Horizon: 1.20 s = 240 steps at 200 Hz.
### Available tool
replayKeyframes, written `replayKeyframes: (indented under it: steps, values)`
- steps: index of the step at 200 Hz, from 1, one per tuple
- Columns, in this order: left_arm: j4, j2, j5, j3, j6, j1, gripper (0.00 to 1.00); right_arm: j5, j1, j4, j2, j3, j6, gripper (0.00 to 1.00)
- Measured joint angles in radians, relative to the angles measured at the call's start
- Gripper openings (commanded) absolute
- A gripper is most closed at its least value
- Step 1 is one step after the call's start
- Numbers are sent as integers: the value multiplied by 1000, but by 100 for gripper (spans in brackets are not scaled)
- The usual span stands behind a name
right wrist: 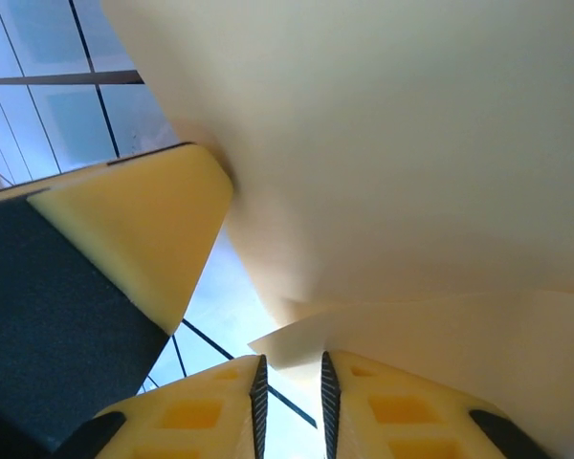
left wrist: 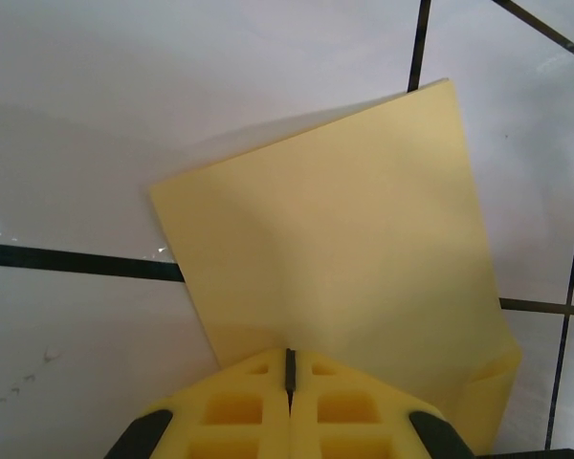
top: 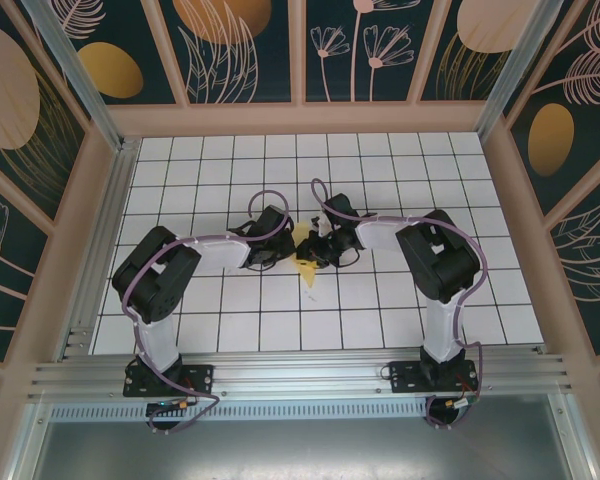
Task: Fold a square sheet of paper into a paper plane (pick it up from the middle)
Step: Third fold the triangle at the center of the table.
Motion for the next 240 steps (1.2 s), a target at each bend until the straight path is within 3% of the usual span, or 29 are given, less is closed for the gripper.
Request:
replayKeyframes:
  steps: [62, 119, 240]
  values:
    - [31, -88, 55, -77, -12, 0, 9, 5, -1, 1, 10, 0, -2, 6]
    - [65, -95, 148, -133, -23, 0, 19, 7, -1, 0, 10, -1, 0, 5]
    - [136, -93, 173, -158, -27, 0, 17, 7, -3, 0, 10, -1, 0, 0]
